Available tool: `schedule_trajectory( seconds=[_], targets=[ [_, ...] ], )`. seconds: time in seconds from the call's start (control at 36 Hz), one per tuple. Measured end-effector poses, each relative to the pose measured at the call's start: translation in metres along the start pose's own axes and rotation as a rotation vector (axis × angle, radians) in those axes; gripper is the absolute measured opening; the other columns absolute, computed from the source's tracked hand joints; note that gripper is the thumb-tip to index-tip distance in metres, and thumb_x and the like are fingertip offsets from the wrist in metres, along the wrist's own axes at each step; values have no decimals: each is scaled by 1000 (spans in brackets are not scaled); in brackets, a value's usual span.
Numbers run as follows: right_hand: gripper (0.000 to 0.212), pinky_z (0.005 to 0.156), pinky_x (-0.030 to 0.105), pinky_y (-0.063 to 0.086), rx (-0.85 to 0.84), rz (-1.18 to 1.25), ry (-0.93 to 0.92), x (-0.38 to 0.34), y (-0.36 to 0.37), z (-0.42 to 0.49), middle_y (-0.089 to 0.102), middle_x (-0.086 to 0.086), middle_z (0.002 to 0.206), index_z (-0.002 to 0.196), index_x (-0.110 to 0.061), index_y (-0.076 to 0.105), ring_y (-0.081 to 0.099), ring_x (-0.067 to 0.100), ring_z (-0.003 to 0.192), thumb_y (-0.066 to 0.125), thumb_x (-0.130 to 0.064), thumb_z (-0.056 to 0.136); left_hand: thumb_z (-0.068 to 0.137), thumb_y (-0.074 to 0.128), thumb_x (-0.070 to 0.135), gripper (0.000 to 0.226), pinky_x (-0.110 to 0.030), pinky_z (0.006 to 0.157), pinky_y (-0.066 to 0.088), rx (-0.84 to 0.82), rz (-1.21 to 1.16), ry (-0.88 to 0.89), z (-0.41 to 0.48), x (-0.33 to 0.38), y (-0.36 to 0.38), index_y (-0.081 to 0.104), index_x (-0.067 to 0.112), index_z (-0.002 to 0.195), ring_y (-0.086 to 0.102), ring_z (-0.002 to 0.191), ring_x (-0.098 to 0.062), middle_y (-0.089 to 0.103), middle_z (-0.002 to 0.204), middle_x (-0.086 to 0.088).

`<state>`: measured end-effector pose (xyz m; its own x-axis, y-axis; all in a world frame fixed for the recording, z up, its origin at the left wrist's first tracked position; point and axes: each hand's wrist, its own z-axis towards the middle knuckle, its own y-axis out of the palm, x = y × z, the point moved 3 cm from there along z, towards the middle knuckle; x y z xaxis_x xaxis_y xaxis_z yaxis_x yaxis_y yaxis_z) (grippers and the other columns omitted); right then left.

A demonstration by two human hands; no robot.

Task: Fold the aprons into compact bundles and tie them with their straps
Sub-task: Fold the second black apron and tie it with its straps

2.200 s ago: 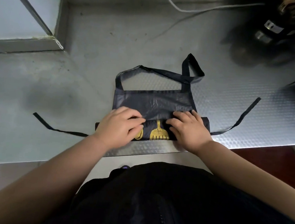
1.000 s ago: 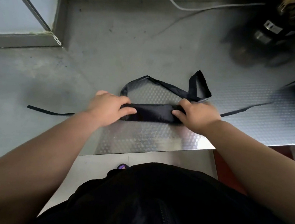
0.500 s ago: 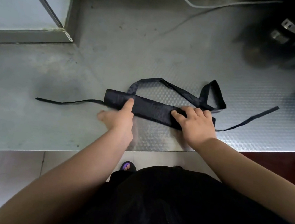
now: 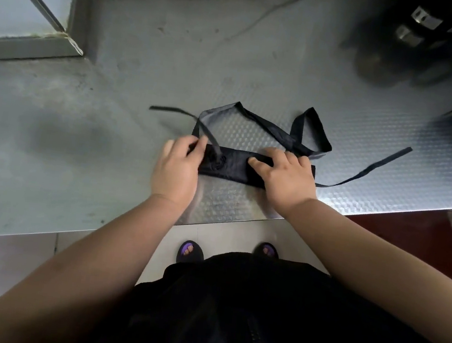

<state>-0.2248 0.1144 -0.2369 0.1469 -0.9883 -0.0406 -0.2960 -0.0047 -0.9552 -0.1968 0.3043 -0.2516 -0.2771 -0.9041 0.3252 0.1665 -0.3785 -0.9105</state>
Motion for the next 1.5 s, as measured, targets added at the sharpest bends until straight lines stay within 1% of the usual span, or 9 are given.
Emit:
schedule_trajectory(
  seconds=[0.08,0.25,0.42,0.64,0.81,0.94,1.11,1.22,1.5],
  targets=[
    [56,100,47,26,200,167,289,3,-3,-13,34,17,145,143,-22,35,36,37,127,54,-35,92,62,60,-16,62,-31,49,50,-80,177,47,-3,7,7,58,-1,122,56,73,-33,57,91,-16],
    [102,111,44,29,236,1003,956,11,5,-29,18,19,149,149,-9,4,28,36,135,72,-38,79,71,19,1,61,-28,56,50,-254,319,122,11,19,9,63,-6,113,55,65,-32,57,82,-18],
    [98,102,45,42,426,1519,1359,18,8,-15,38,13,142,145,-13,19,48,32,122,80,-32,71,89,34,-4,62,-32,93,34,-483,225,52,13,18,4,20,6,148,36,111,-32,36,125,-15],
    [28,59,24,44,214,1741,1292,20,16,-5,51,0,80,79,-15,47,49,13,64,72,-28,81,91,42,-1,65,-29,92,35,-492,142,15,13,11,2,20,14,150,32,114,-26,32,126,-9],
    [38,76,27,53,169,1826,1288,14,6,4,58,-1,90,103,-16,52,59,15,83,76,-30,77,89,43,-2,65,-30,94,35,-516,66,-10,14,6,3,24,15,149,31,117,-26,32,127,-9],
    [50,48,22,46,314,1981,1287,6,-5,5,63,3,98,112,-13,53,61,17,77,82,-20,71,88,47,-1,65,-31,95,36,-523,14,-24,14,2,1,29,17,147,32,119,-25,33,127,-8],
    [35,86,34,42,266,852,741,3,-9,0,52,14,125,124,-4,45,54,32,110,55,-7,90,92,51,39,46,-37,88,40,-438,-116,-148,17,7,-7,46,14,131,44,107,-27,36,116,-8],
    [39,71,39,37,83,249,337,-22,-11,3,38,17,126,129,-4,37,54,36,99,37,4,91,91,50,48,74,-38,87,42,-467,98,-82,16,17,-3,22,10,147,43,107,-27,32,121,-9],
    [74,95,39,34,-41,-47,3,-16,-3,-1,35,13,134,150,-8,7,45,31,115,12,-35,82,82,53,60,100,-35,78,45,-418,349,21,13,31,3,12,-5,147,50,102,-26,43,121,-12]
  ],
)
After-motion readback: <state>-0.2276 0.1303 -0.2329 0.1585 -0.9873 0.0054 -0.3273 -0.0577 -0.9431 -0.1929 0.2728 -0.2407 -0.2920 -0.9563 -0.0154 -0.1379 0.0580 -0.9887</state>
